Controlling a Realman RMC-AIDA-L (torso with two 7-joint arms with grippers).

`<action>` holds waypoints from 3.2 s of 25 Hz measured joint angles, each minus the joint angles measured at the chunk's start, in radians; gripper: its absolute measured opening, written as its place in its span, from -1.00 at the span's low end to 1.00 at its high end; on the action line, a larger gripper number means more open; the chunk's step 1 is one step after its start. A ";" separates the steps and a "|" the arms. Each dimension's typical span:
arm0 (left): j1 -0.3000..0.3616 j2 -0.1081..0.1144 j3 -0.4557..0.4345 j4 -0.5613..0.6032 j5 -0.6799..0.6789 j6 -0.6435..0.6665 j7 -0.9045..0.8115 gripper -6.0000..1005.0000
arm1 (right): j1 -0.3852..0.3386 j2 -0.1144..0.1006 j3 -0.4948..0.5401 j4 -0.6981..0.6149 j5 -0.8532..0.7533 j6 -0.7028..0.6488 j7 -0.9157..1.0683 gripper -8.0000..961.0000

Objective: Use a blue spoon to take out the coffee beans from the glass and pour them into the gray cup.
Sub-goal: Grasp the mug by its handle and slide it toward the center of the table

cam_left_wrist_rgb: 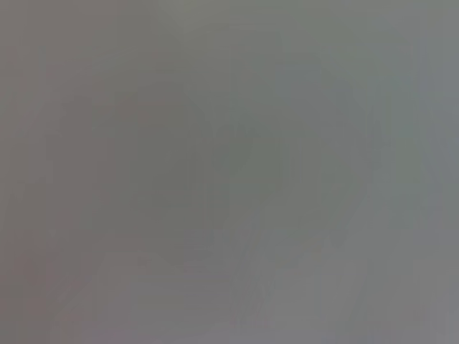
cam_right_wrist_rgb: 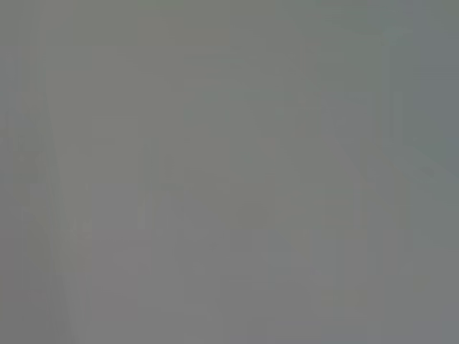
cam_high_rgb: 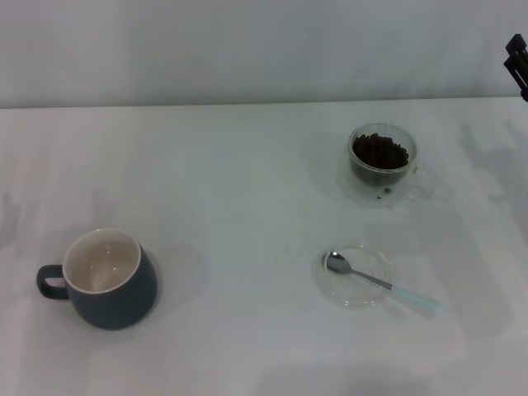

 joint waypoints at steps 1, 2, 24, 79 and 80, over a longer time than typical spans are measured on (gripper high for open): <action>0.000 0.000 0.000 0.000 0.000 0.000 0.000 0.77 | 0.001 0.000 -0.001 0.002 0.000 -0.001 0.000 0.79; 0.000 0.000 0.000 0.000 0.000 0.001 0.000 0.77 | 0.001 0.001 -0.003 0.005 0.000 -0.002 0.000 0.79; 0.149 -0.002 0.015 0.003 0.071 0.096 -0.101 0.77 | -0.023 -0.002 -0.010 0.020 -0.007 0.000 -0.007 0.79; 0.130 -0.003 0.009 -0.183 0.715 -0.043 -0.087 0.53 | -0.030 -0.010 -0.006 -0.051 0.000 0.030 -0.010 0.78; 0.128 -0.002 0.007 -0.174 0.713 -0.043 -0.086 0.50 | -0.031 -0.010 -0.005 -0.051 0.000 0.030 -0.010 0.78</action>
